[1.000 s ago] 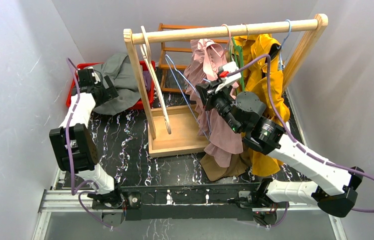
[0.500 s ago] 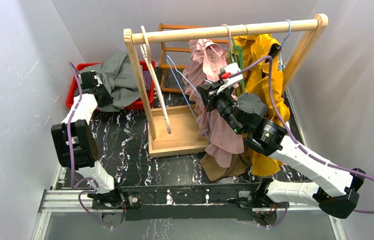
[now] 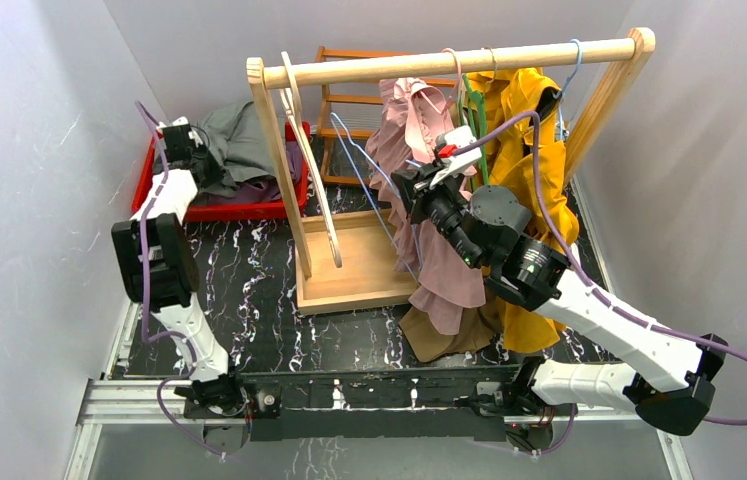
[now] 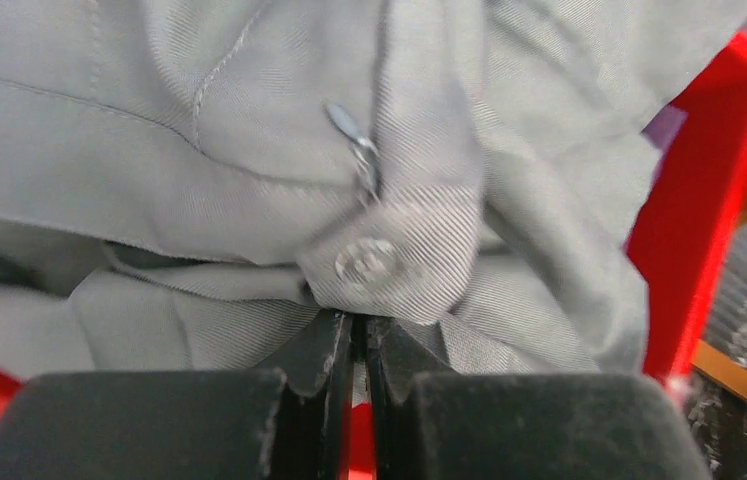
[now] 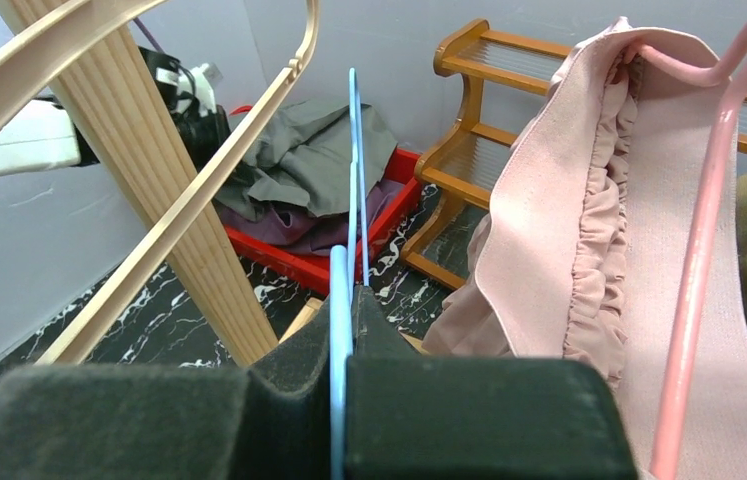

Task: Remove the skirt from the hanger
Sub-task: Place the skirt in the bin.

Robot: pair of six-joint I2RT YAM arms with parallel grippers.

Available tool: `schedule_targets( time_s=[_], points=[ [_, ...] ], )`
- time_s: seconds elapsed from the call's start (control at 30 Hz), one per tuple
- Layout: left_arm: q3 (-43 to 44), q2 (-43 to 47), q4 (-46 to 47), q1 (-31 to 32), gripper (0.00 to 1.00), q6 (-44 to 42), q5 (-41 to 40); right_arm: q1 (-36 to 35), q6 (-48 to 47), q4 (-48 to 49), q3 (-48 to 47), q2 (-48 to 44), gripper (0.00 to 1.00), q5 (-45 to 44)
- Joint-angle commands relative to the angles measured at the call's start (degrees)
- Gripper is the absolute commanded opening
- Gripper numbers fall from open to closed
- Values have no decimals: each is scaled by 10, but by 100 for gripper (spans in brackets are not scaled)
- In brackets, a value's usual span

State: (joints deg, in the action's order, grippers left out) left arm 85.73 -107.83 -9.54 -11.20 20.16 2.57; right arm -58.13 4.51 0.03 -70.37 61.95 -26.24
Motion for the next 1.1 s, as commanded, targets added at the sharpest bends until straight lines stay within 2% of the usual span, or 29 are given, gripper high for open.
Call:
schedule_targets(
  time_s=[0.0, 0.1, 0.13, 0.17, 0.23, 0.3, 0.43, 0.57, 0.63, 0.73, 0.93, 1.07],
  points=[
    [12, -63, 52, -4, 0, -5, -2, 0, 7, 27, -19, -2, 0, -10],
    [7, -100, 68, -4, 0, -31, -15, 0, 8, 25, -21, 2, 0, -9],
    [9, -76, 24, -4, 0, -34, -21, 1, 13, 18, -25, 4, 0, -10],
    [-12, -51, 40, -4, 8, -32, -20, 0, 14, 20, -23, 5, 0, -9],
    [-33, -3, 52, -4, 33, -31, -24, 0, 15, 22, -21, 8, 0, -7],
    [-31, 30, 34, -4, 49, -35, -30, 0, 18, 22, -24, 12, 0, -3],
    [-29, 91, -12, -4, 72, -40, -28, 0, 23, 17, -37, 18, 0, 5],
    [-56, 154, -18, -4, 88, -46, -16, 0, 25, 8, -48, 22, 0, 7],
    [-63, 163, 12, -4, 93, -61, -5, 0, 25, 3, -52, 21, 0, 8],
    [-28, 123, 56, -4, 97, -91, 25, 0, 24, 0, -54, 19, 0, 7],
    [138, -39, 57, 0, 93, -99, 53, 0, 20, -14, -63, 22, 0, 1],
    [231, -141, 82, 11, 94, -122, 14, 1, 19, -20, -62, 24, 0, -5]
  ],
)
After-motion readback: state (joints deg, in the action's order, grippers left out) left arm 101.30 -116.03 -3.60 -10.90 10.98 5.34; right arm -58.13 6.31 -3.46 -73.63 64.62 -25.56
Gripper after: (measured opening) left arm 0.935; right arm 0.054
